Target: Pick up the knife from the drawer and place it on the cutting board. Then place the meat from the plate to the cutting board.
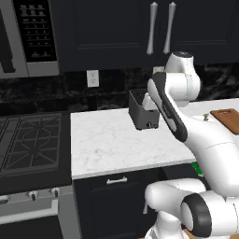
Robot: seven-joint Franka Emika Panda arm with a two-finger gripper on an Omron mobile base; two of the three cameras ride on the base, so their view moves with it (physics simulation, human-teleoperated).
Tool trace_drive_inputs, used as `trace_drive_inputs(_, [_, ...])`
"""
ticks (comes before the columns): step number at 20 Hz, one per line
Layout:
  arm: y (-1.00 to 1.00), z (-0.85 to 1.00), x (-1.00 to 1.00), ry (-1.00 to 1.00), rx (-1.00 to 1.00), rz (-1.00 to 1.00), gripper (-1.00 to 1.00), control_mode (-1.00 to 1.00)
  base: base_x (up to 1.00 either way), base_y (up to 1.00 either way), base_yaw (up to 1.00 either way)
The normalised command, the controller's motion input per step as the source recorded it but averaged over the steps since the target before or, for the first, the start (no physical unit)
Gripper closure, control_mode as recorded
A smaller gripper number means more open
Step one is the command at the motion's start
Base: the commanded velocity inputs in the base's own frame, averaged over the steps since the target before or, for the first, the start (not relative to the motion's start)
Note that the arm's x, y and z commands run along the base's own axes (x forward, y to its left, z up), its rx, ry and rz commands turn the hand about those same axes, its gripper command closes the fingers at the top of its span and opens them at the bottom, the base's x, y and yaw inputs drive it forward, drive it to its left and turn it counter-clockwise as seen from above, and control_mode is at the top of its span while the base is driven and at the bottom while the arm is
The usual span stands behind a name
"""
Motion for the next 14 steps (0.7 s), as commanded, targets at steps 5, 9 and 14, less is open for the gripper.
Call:
trace_drive_inputs(5, [0.0,0.0,-0.59,-0.01,0.02,0.0,-1.0,-1.0,0.0,0.0,0.0])
trace_drive_inputs(9, [0.0,-0.16,-0.85,-0.01,0.12,-0.09,-1.0,-1.0,0.0,0.0,0.0])
trace_drive_inputs(14, [0.0,-0.32,-0.52,0.0,0.0,-0.12,-1.0,-1.0,0.0,0.0,0.0])
